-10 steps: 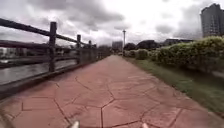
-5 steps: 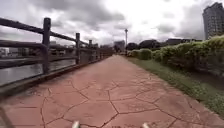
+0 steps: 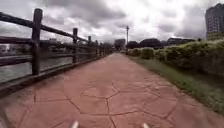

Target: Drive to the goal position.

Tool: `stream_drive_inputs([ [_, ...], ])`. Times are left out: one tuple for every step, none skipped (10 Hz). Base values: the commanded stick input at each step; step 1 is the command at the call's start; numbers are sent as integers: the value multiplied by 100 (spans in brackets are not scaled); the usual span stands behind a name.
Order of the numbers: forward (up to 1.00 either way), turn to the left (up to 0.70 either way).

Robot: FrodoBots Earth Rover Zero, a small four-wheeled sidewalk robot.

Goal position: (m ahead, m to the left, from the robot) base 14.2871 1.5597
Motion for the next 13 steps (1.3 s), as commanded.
stream_drive_inputs([
  [70, 0],
  [70, 0],
  [70, 0],
  [70, 0],
  [70, 0],
  [70, 0],
  [70, 0],
  [70, 0],
  [70, 0],
  [70, 0],
  [70, 0],
  [70, 0],
  [70, 0],
])
